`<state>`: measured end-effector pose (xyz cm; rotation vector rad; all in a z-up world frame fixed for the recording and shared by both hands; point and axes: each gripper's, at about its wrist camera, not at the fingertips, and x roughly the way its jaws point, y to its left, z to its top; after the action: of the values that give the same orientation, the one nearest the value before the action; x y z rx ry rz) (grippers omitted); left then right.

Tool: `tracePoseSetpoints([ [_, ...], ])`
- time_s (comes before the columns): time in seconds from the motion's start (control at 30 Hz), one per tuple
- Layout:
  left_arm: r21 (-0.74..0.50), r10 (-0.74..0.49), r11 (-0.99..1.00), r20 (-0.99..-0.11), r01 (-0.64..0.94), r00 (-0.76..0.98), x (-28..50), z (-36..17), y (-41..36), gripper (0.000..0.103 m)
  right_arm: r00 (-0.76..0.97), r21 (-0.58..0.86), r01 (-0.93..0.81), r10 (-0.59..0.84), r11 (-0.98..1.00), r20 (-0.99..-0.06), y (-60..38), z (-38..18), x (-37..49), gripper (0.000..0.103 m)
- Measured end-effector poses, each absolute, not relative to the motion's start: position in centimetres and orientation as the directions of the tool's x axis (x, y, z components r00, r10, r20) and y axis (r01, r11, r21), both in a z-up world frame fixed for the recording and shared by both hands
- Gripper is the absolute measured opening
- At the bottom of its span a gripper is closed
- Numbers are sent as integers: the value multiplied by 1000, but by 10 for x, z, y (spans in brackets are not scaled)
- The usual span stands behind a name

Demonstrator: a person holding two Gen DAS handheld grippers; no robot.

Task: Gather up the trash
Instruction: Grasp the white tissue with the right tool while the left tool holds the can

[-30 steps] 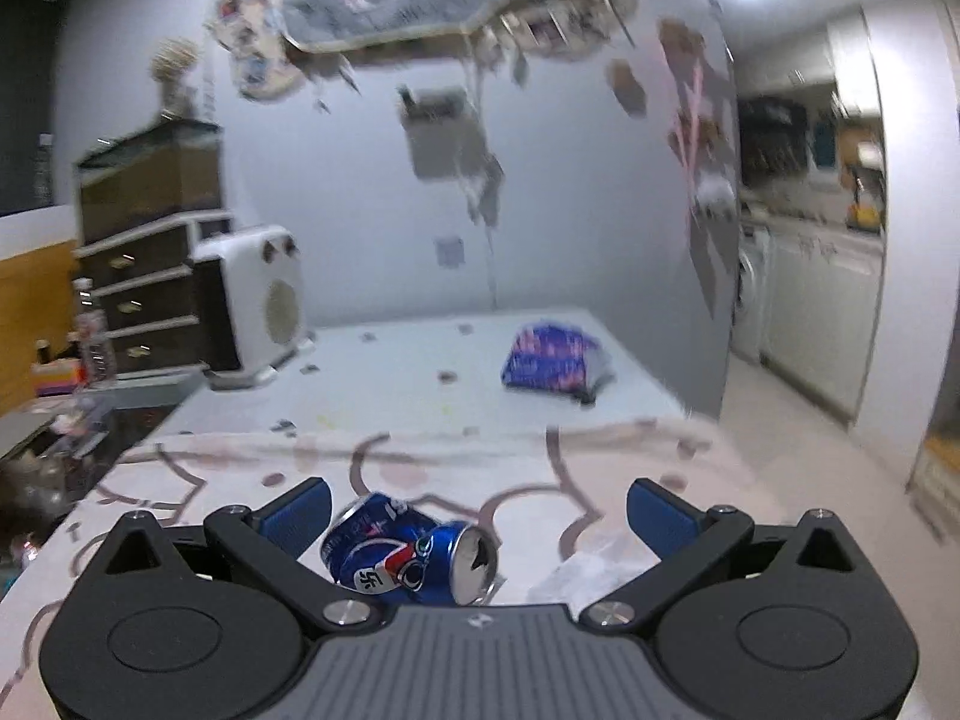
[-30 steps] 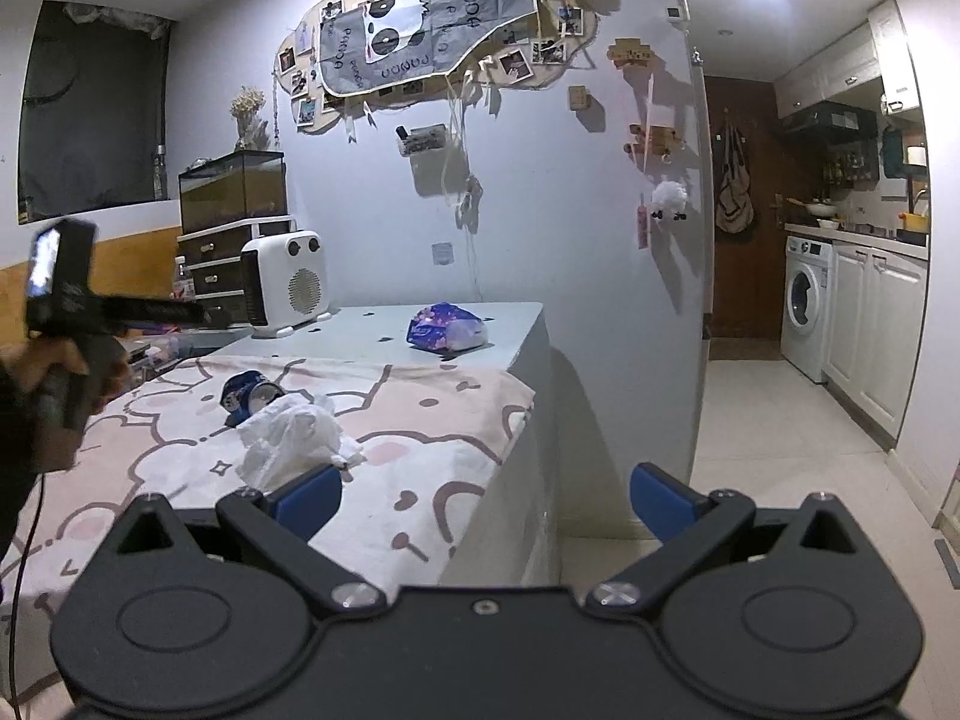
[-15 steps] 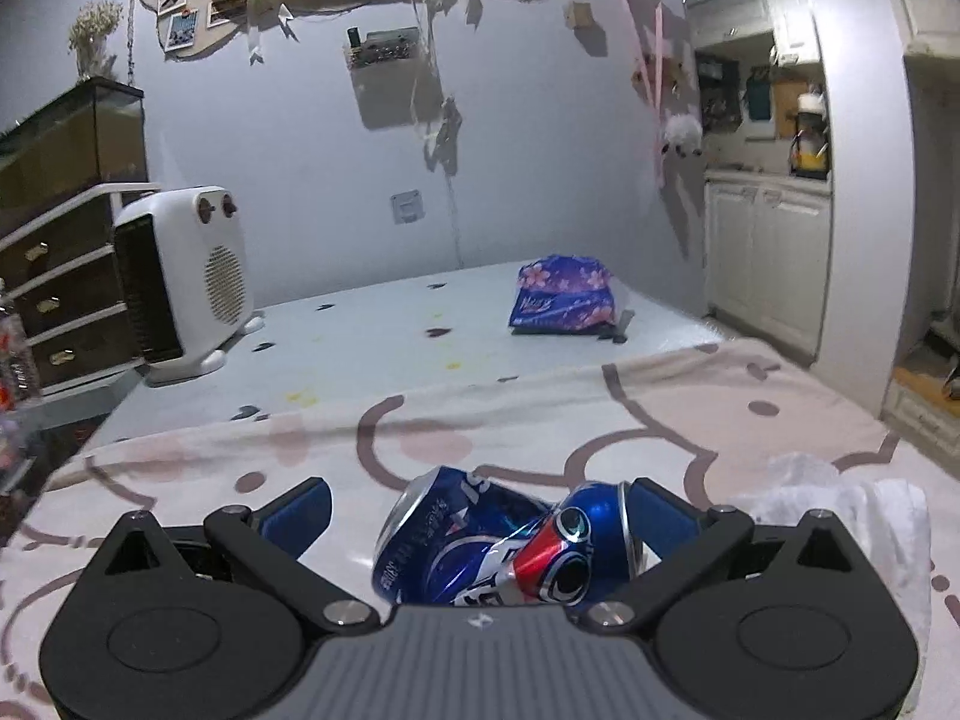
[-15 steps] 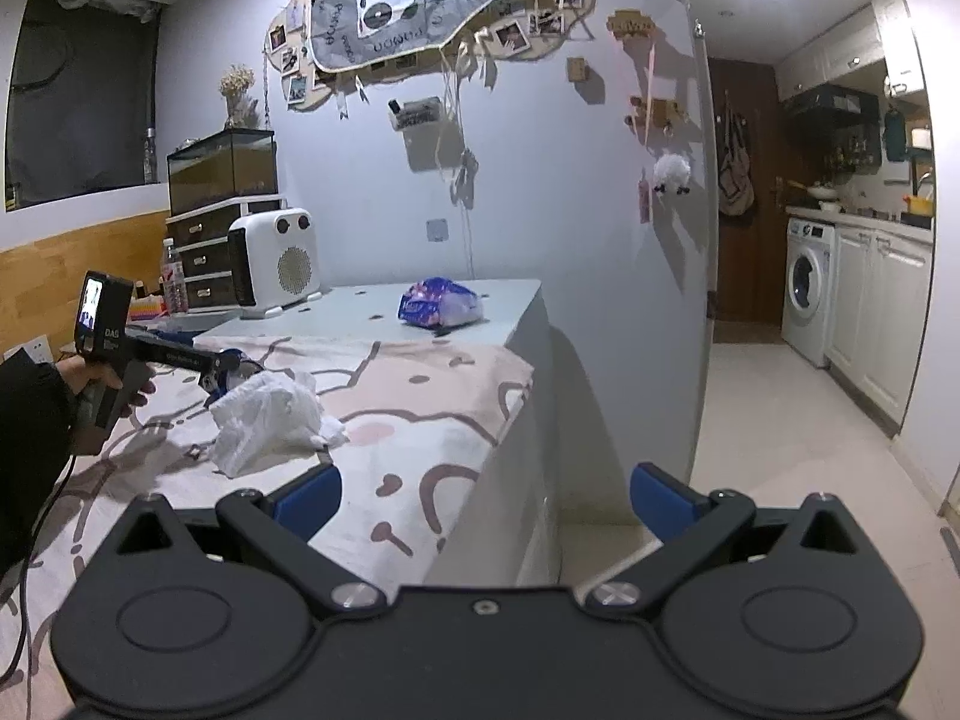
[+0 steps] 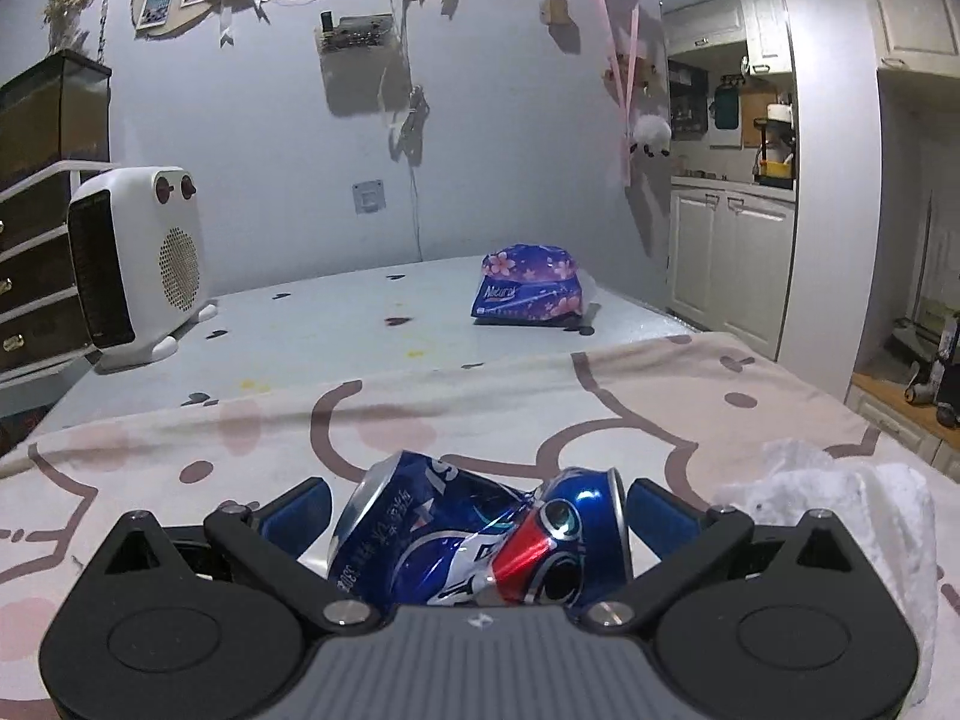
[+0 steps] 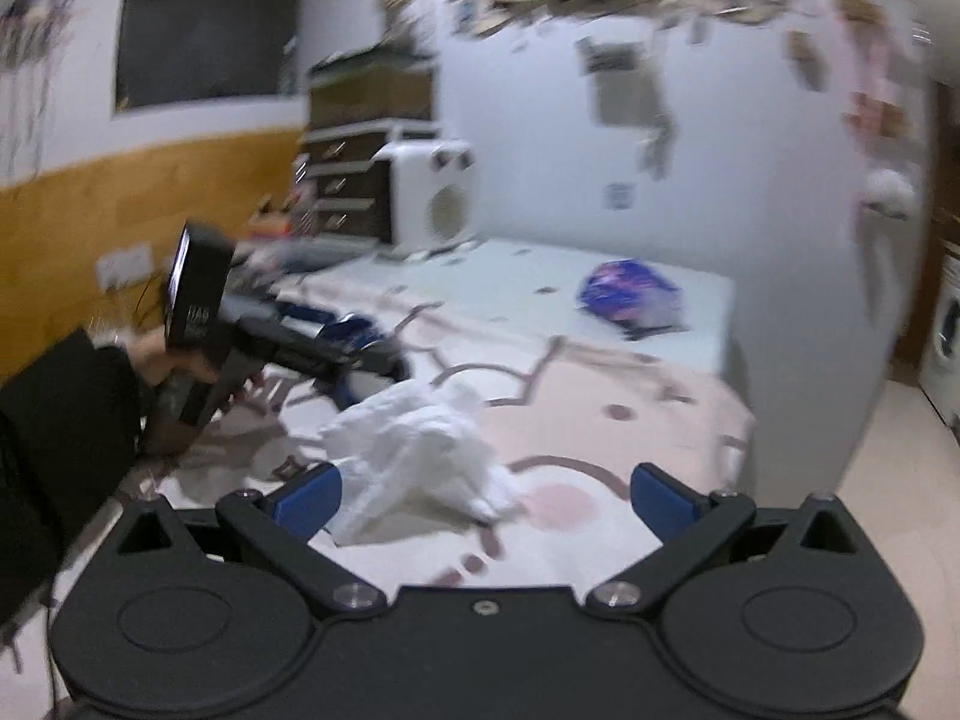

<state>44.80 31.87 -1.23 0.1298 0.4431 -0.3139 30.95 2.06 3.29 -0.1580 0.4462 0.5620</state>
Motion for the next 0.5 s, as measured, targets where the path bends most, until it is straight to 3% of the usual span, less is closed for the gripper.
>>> tracePoseSetpoints([
  [0.33,29,-284,942,-463,335,840,452,-14,320,102,717,-57,-577,472,814,-513,80,14,379,102],
  [0.5,24,-279,945,-464,327,840,452,-14,318,99,660,-8,-590,477,807,-581,90,-4,401,91],
])
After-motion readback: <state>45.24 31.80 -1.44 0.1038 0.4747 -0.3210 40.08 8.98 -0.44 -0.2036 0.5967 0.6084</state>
